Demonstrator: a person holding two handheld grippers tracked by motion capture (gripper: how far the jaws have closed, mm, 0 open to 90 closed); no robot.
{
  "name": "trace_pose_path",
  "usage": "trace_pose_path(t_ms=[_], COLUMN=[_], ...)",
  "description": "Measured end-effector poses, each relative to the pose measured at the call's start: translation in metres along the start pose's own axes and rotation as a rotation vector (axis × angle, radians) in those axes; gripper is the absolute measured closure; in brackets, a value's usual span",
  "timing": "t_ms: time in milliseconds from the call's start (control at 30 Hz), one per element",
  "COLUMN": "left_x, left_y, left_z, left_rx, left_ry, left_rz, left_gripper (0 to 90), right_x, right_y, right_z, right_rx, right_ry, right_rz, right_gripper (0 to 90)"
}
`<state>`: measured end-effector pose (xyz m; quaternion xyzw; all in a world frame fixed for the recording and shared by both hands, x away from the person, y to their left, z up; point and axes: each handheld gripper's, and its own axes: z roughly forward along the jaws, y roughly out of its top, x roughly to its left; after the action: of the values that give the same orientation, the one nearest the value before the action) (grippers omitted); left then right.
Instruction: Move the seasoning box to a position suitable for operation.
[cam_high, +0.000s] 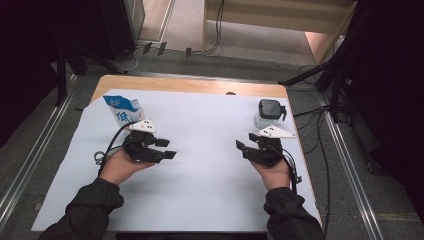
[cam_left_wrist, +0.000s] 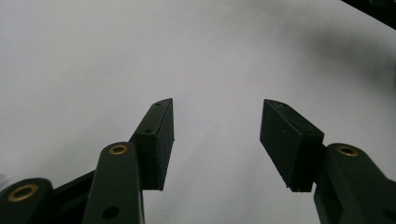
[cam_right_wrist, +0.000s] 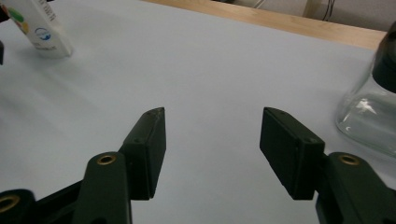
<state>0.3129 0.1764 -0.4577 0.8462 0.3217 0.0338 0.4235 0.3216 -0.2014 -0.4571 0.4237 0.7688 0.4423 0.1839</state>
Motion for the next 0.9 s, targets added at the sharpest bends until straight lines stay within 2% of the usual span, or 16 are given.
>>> trace_pose_path(t_ms=[233,400,500,700,900], left_x=[0.000,-0.001,-0.001,-0.002,0.001], left_y=[0.001,0.000,0.000,-0.001,-0.004], left_z=[-0.001,-0.003,-0.004,-0.006,-0.012], left_rx=[-0.008,-0.016,-0.010,-0.012,-0.025], left_ry=[0.004,-0.021,-0.028,-0.025,-0.021], left_rz=[-0.004,-0.008,-0.004,-0.016,-0.030], left_gripper=[41.9,39.3,39.0,38.6,38.5], right_x=[-0.015,-0.025,-0.030,-0.039,-0.048], right_y=[0.000,0.001,0.001,0.002,0.004], right_z=[0.000,0.002,0.004,0.008,0.012], right_rx=[-0.002,-0.014,-0.014,-0.011,-0.017], right_ry=[-0.028,-0.064,-0.088,-0.095,-0.124], right_rz=[0.049,0.075,0.086,0.127,0.133], right_gripper=[36.0,22.2,16.9,15.3,14.9])
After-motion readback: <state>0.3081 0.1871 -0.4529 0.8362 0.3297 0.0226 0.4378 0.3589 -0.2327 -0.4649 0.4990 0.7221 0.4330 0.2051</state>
